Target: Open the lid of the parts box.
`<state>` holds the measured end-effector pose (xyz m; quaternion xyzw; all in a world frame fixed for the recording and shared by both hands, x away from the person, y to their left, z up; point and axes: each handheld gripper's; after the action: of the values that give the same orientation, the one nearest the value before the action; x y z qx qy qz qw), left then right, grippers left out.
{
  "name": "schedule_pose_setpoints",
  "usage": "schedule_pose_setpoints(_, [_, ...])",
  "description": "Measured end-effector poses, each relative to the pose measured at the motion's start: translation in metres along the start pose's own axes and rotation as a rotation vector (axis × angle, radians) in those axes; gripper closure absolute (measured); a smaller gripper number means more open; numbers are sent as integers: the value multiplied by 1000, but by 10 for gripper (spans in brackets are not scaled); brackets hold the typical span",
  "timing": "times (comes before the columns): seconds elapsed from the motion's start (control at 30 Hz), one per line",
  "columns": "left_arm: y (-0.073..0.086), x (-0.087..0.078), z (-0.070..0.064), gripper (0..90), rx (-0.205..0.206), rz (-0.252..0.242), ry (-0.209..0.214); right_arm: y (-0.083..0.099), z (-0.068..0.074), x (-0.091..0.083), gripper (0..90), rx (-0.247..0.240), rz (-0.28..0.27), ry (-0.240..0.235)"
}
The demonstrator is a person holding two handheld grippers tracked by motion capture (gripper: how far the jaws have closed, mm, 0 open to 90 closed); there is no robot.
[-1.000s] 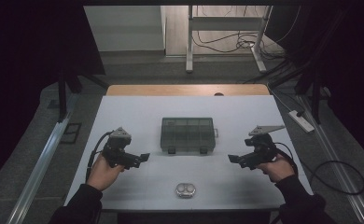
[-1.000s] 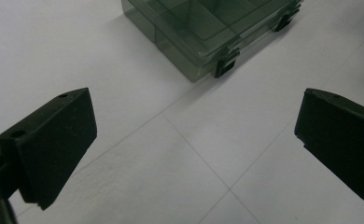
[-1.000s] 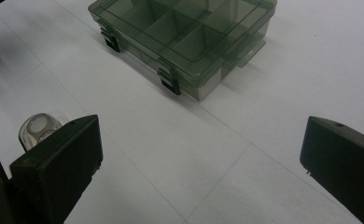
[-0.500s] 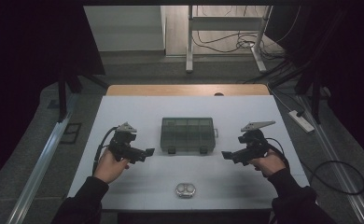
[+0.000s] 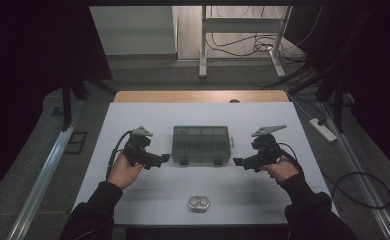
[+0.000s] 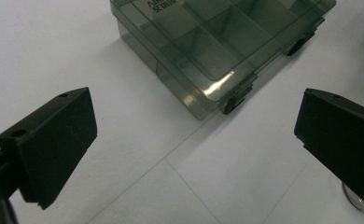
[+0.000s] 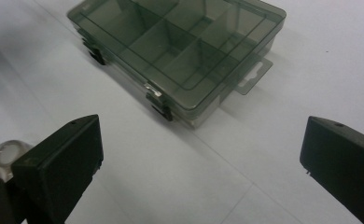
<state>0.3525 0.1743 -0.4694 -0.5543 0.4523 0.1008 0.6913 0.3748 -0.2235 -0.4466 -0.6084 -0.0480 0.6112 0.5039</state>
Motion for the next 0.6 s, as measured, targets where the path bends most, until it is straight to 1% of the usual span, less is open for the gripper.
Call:
schedule_pose_setpoints(0.07, [-2, 2, 0, 0, -3, 4, -1, -3, 0, 3, 0, 0, 10, 9])
schedule_pose_setpoints(0.2, [-5, 5, 0, 0, -7, 15, -4, -8, 0, 8, 0, -3, 30, 11])
schedule_pose_setpoints(0.27, [-7, 8, 0, 0, -22, 20, 3, -11, 1, 11, 0, -5, 39, 11])
schedule_pose_setpoints(0.4, [-10, 11, 1, 0, -24, 26, 8, -14, 1, 14, 0, -7, 47, 11])
schedule_pose_setpoints(0.47, [-13, 13, 1, 0, -16, 29, 9, -17, 1, 18, 0, -10, 64, 8])
schedule_pose_setpoints(0.57, [-17, 15, -1, 0, 2, 37, -3, -20, -1, 22, 0, -3, 78, 1])
schedule_pose_setpoints(0.6, [-18, 16, -1, 0, 1, 36, -7, -20, -2, 23, 0, 3, 80, -1])
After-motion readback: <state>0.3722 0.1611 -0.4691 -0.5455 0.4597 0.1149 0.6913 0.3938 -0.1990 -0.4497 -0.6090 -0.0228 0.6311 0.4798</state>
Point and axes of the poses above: each handheld gripper's, and its own axes: x roughly forward along the jaws, y roughly out of its underside, z roughly to its left, and after that the axes turned 12 degrees about -y, right-handed
